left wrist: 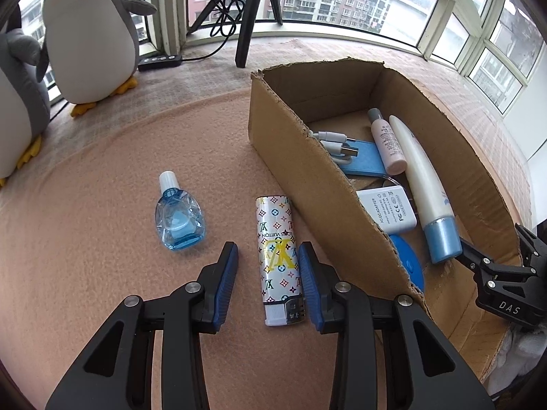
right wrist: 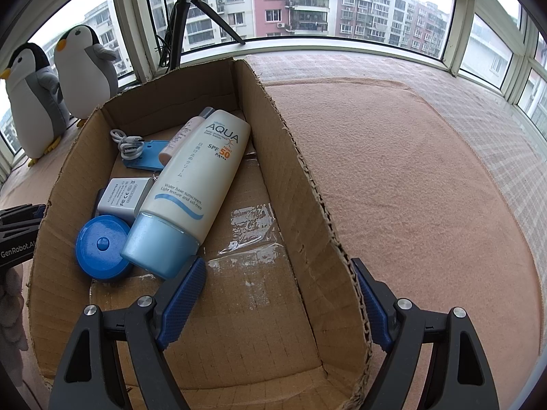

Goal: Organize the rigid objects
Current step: 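Move the left tool to the patterned lighter and grasp it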

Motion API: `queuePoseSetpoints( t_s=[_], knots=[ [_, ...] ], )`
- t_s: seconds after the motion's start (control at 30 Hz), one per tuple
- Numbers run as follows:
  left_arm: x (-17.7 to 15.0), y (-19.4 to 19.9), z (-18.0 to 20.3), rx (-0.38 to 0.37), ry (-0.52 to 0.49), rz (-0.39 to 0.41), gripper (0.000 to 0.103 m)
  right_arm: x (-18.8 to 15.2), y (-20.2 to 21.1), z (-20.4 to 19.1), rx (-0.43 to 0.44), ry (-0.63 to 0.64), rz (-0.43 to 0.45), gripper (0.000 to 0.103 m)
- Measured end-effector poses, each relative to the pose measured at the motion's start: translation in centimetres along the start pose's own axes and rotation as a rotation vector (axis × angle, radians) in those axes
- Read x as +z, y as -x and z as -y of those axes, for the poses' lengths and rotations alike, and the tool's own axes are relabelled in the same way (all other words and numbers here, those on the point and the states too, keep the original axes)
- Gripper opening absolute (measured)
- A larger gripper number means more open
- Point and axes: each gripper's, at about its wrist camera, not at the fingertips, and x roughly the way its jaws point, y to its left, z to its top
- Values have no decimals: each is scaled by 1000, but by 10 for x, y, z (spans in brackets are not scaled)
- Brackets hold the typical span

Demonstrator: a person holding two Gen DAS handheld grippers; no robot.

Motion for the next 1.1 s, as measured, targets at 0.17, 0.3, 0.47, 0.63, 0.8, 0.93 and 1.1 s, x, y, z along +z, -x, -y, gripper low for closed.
queuePoseSetpoints(
  t_s=[0.17, 0.3, 0.47, 0.63, 0.8, 0.93, 1.1],
  knots=[
    [2, -1, 1, 23, -19, 8, 26, 1, -1, 1, -1, 2, 0, 80],
    [1, 0, -3, 20, -17, 7, 22, 1, -1, 1, -1, 1, -1, 80],
    [-5, 5, -5, 21, -18, 7, 21, 1, -1, 1, -1, 2, -1, 80],
    [-15, 11, -6, 27, -15, 7, 21, 1, -1, 2, -3, 4, 0, 80],
    [-27, 20, -11, 7, 44, -1, 21, 1, -1, 4, -6, 7, 0, 80],
    [-35, 27, -18, -21, 109, 3, 21, 1, 0, 5, -8, 8, 1, 80],
    [-42, 35, -23, -42, 155, 19, 21, 1, 1, 6, -13, 13, 1, 80]
  ],
)
